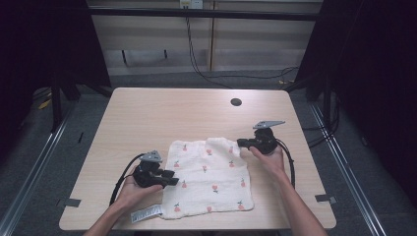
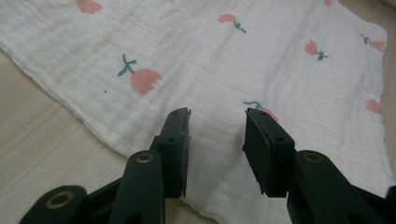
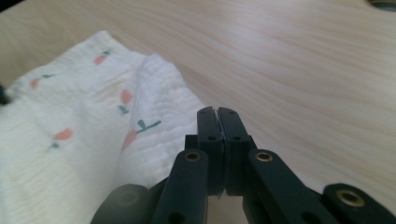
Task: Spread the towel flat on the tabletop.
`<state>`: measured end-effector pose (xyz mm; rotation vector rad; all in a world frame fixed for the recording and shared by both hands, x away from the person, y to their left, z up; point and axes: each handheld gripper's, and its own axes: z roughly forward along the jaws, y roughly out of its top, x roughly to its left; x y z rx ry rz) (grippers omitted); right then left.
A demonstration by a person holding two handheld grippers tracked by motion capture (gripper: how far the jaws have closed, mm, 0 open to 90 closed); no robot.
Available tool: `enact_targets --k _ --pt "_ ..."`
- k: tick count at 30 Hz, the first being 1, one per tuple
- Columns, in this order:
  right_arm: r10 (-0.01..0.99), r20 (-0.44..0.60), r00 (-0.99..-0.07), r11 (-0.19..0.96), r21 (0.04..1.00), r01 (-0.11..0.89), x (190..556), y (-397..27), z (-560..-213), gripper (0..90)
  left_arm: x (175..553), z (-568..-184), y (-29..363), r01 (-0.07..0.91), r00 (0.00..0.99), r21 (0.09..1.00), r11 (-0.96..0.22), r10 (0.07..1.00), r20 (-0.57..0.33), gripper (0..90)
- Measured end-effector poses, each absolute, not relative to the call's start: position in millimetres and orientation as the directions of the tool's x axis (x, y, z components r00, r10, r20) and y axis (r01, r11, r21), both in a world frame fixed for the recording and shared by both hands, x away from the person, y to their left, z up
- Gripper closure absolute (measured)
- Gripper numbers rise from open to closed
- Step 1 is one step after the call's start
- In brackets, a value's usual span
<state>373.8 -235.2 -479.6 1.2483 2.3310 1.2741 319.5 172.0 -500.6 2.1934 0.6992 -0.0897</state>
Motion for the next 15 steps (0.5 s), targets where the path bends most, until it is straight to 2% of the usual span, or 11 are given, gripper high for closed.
enact_targets --k 4,6,8,15 --pt "0.795 0.172 -0.582 0.262 0.768 0.585 378 -244 -483 88.3 319 -500 172 0.515 0.848 0.677 -0.525 0.43 -0.311 62.4" --pt "0.823 0.166 -0.543 0.232 0.775 0.588 378 -247 -485 78.4 319 -500 172 0.513 0.849 0.677 -0.528 0.426 -0.312 61.0" --pt "0.836 0.162 -0.525 0.209 0.79 0.576 375 -248 -484 74.4 319 -499 172 0.512 0.85 0.677 -0.528 0.428 -0.308 59.8" --pt "0.789 0.173 -0.589 0.257 0.779 0.573 357 -239 -478 72.5 326 -493 182 0.519 0.834 0.706 -0.481 0.467 -0.294 59.1"
